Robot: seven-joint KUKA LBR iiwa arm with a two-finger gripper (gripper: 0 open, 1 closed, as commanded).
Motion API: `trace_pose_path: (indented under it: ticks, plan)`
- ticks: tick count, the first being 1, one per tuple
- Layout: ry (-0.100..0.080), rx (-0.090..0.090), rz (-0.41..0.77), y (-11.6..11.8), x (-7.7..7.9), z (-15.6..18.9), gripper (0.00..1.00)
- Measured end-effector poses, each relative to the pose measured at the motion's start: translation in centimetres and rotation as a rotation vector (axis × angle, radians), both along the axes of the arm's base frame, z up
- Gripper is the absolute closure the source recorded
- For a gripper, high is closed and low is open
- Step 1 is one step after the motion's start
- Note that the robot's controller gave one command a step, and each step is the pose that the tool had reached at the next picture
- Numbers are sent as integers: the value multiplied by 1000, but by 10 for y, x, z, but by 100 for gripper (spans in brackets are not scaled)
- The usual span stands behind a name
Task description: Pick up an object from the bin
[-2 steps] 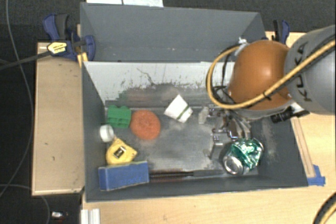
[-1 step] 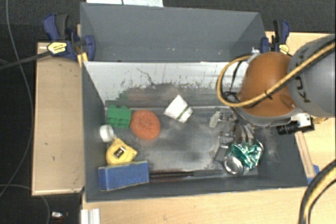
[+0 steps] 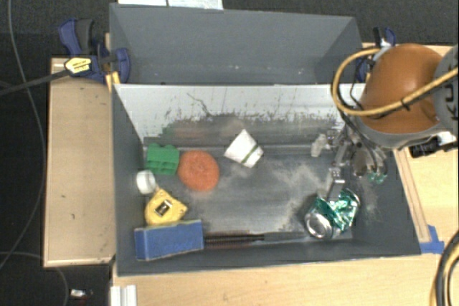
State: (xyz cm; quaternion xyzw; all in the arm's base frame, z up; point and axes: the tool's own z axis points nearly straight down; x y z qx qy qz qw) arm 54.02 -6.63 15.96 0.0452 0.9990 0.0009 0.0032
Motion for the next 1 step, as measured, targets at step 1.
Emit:
trace_pose_path:
  ticks: [1]
  plan:
    - [-1,2,-100,-11,7,-7,0]
